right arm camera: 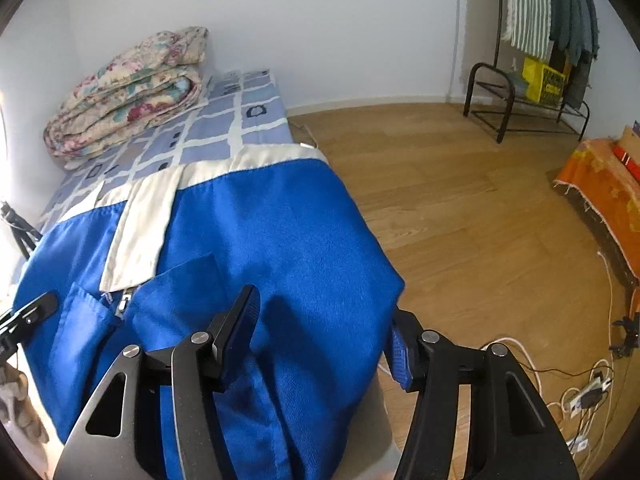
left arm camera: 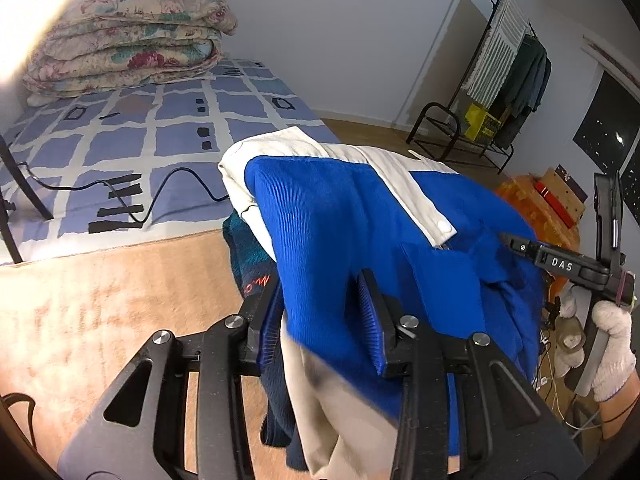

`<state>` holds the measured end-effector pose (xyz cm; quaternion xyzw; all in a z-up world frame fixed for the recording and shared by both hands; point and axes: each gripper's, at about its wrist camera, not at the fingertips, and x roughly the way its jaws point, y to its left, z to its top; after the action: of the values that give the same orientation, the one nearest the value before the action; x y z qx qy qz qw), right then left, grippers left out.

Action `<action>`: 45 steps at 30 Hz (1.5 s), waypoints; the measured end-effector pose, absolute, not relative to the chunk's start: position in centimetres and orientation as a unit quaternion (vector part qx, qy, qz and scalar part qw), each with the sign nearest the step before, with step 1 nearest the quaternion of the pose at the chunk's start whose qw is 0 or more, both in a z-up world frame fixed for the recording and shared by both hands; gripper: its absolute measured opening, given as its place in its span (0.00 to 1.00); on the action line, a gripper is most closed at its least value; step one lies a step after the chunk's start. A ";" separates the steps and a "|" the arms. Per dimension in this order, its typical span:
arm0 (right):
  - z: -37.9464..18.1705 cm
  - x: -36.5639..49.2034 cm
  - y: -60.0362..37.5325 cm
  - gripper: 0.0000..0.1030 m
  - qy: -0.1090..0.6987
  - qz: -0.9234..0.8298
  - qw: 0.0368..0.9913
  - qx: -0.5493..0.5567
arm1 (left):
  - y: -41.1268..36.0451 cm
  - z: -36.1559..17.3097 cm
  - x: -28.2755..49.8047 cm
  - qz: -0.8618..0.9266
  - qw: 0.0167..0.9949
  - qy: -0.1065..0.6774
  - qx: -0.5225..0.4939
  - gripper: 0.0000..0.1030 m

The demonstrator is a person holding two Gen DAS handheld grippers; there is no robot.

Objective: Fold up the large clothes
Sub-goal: 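Carry the folded blue jacket with both tools onto the beige jacket pile, then open both tools and pull them back from the stacked jackets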

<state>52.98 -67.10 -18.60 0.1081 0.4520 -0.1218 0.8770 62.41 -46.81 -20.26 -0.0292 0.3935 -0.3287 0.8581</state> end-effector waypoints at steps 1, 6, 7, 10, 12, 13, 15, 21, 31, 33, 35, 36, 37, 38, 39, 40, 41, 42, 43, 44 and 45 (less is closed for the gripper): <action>-18.2 52.7 -67.0 0.55 0.449 -0.124 0.878 0.109 | -46.6 -20.1 62.2 -0.329 0.859 0.392 -0.029 0.34; -16.9 51.9 -66.2 0.55 0.437 -0.135 0.883 0.108 | -45.5 -18.8 60.2 -0.334 0.863 0.378 -0.016 0.34; -16.6 51.6 -66.0 0.55 0.433 -0.137 0.884 0.108 | -45.3 -18.5 59.8 -0.335 0.864 0.376 -0.014 0.34; -15.7 50.9 -65.3 0.55 0.426 -0.144 0.887 0.105 | -44.5 -17.4 58.3 -0.338 0.867 0.366 -0.010 0.34; -14.9 50.3 -64.8 0.55 0.418 -0.147 0.890 0.106 | -43.7 -16.6 57.2 -0.340 0.869 0.360 -0.011 0.34; -14.6 50.1 -64.6 0.55 0.416 -0.147 0.891 0.108 | -43.4 -16.2 56.7 -0.341 0.869 0.358 -0.012 0.34; -13.5 49.3 -63.8 0.55 0.409 -0.146 0.894 0.107 | -42.6 -15.3 55.6 -0.344 0.871 0.352 -0.011 0.34; -10.5 46.3 -60.9 0.55 0.394 -0.136 0.904 0.100 | -39.9 -11.7 51.7 -0.345 0.879 0.329 -0.007 0.34; -4.5 40.3 -55.4 0.55 0.372 -0.101 0.919 0.087 | -34.1 -5.6 43.3 -0.343 0.891 0.298 -0.002 0.34; -3.4 39.0 -54.3 0.55 0.367 -0.095 0.922 0.080 | -33.0 -4.7 41.5 -0.342 0.893 0.292 0.000 0.34; -2.5 37.6 -53.1 0.55 0.363 -0.091 0.924 0.076 | -31.8 -3.9 39.8 -0.341 0.894 0.292 -0.003 0.34; -2.3 37.0 -52.7 0.55 0.362 -0.088 0.925 0.077 | -31.4 -3.7 39.1 -0.341 0.893 0.292 -0.005 0.34; -1.9 36.4 -52.2 0.55 0.361 -0.085 0.926 0.077 | -30.8 -3.4 38.3 -0.342 0.893 0.292 -0.007 0.34; -1.5 35.6 -51.4 0.55 0.358 -0.083 0.927 0.074 | -30.3 -3.2 37.6 -0.342 0.893 0.292 -0.007 0.34; -1.1 35.0 -50.8 0.55 0.356 -0.082 0.928 0.070 | -29.8 -3.0 36.6 -0.341 0.894 0.290 -0.005 0.34; -0.8 34.2 -50.2 0.56 0.354 -0.080 0.929 0.068 | -29.4 -2.8 35.7 -0.340 0.895 0.289 -0.001 0.34; -0.6 33.5 -49.6 0.57 0.353 -0.076 0.930 0.067 | -29.0 -2.6 35.1 -0.340 0.895 0.288 0.001 0.34; -0.4 33.0 -49.1 0.57 0.353 -0.076 0.930 0.065 | -28.6 -2.4 34.1 -0.340 0.896 0.286 0.004 0.34; -0.3 32.5 -48.7 0.57 0.352 -0.077 0.931 0.062 | -28.2 -2.2 33.1 -0.339 0.897 0.284 0.006 0.34; -0.1 31.8 -48.0 0.57 0.352 -0.075 0.931 0.058 | -27.8 -2.0 32.3 -0.339 0.897 0.283 0.007 0.34; 0.0 31.2 -47.6 0.57 0.351 -0.074 0.932 0.056 | -27.5 -1.9 31.7 -0.339 0.898 0.282 0.008 0.34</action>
<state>31.17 -47.62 0.01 0.0557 0.3508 -0.0745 0.9318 31.65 -27.51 -1.95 0.0082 0.2822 -0.3388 0.8975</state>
